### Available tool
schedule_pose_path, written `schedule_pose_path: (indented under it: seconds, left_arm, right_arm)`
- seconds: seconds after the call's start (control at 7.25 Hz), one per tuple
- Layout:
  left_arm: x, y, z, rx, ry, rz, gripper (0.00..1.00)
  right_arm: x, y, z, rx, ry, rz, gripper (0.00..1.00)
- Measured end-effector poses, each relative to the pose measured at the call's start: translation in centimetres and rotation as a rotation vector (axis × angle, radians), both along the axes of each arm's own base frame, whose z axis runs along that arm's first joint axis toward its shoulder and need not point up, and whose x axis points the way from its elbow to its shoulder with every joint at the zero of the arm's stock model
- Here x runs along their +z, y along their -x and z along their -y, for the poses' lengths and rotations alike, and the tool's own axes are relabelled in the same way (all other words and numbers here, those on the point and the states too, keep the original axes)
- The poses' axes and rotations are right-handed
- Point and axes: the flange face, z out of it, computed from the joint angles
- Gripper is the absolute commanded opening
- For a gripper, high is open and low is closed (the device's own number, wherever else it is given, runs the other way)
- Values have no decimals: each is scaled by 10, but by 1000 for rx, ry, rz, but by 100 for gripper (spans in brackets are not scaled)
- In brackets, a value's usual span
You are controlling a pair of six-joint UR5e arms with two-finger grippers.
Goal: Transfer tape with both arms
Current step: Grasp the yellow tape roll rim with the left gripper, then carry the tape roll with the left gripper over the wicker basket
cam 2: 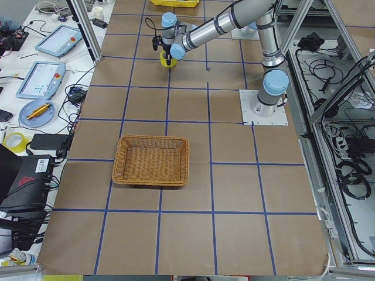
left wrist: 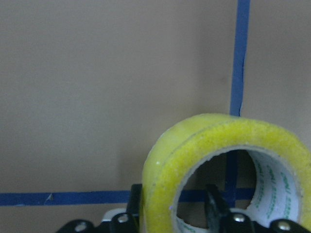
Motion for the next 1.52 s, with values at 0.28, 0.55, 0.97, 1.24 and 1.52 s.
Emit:
schedule_pose_path:
  seconds: [0.28, 0.55, 0.97, 1.24, 1.52]
  left_arm:
    - [37, -18, 12, 1, -3, 39, 0]
    - [94, -77, 37, -41, -39, 87, 0]
    - [144, -261, 61, -131, -85, 109, 0]
    - [155, -412, 56, -200, -77, 111, 0]
    - [160, -538, 44, -278, -46, 134, 0]
  right_arm:
    - [-1, 1, -8, 1, -1, -7, 100]
    - [-2, 1, -9, 4, -3, -9, 100]
    - [-1, 2, -10, 9, -1, -10, 100]
    - [-2, 2, -11, 11, -4, -13, 100]
    - [-3, 2, -11, 14, -7, -14, 100]
